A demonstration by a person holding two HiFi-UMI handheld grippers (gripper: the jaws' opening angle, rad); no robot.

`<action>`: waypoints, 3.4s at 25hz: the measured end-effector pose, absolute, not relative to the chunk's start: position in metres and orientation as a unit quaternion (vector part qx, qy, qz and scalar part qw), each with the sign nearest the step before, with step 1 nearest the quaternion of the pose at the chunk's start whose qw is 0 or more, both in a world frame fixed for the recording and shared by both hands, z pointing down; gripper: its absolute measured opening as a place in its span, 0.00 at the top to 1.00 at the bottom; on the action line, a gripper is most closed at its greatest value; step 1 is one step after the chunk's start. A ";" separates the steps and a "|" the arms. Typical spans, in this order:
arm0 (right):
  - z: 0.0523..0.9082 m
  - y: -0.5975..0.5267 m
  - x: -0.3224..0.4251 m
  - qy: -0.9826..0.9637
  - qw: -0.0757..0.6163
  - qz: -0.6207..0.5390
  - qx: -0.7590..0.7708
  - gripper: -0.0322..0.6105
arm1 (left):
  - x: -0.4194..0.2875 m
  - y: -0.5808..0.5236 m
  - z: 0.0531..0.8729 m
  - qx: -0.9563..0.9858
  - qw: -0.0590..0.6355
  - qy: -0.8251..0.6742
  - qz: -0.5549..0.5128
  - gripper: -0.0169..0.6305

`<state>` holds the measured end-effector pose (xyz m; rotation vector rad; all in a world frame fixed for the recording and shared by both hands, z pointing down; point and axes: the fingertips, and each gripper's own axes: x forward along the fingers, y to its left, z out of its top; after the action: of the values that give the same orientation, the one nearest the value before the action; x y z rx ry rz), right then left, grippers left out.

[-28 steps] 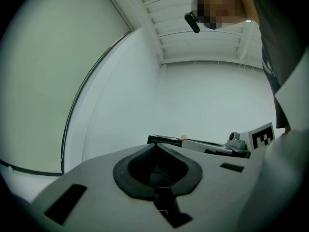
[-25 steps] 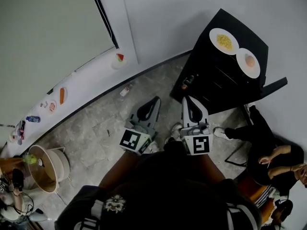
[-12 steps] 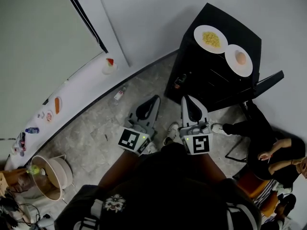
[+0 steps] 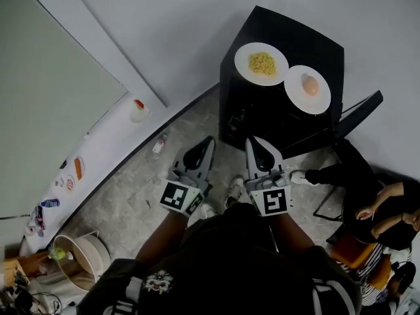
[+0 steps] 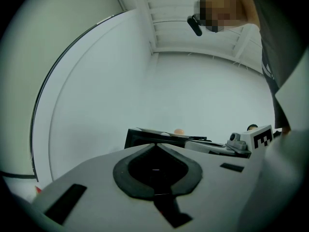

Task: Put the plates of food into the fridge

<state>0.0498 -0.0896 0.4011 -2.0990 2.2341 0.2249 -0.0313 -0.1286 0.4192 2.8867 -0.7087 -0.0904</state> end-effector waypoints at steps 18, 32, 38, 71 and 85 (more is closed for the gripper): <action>0.404 -0.108 0.100 0.748 0.064 0.053 -0.658 0.91 | 0.038 -0.167 0.427 0.967 0.077 -0.242 0.005 0.93; 0.406 -0.110 0.120 0.682 0.060 0.050 -0.727 0.91 | 0.056 -0.184 0.417 0.983 0.083 -0.166 -0.010 0.93; 0.412 -0.100 0.139 0.651 0.065 0.016 -0.756 0.91 | 0.063 -0.183 0.418 0.987 0.080 -0.137 -0.012 0.93; 0.407 -0.065 0.235 0.430 0.543 -0.289 -0.662 0.74 | 0.066 -0.167 0.426 0.992 0.096 -0.073 -0.023 0.93; 0.416 -0.079 0.255 0.360 0.622 -0.337 -0.609 0.81 | 0.064 -0.169 0.423 0.993 0.084 -0.081 -0.026 0.93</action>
<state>0.2555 -0.0790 0.4157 -1.3997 0.8262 -0.7733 0.0636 -0.1691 0.4227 2.9623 -0.2415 -0.0762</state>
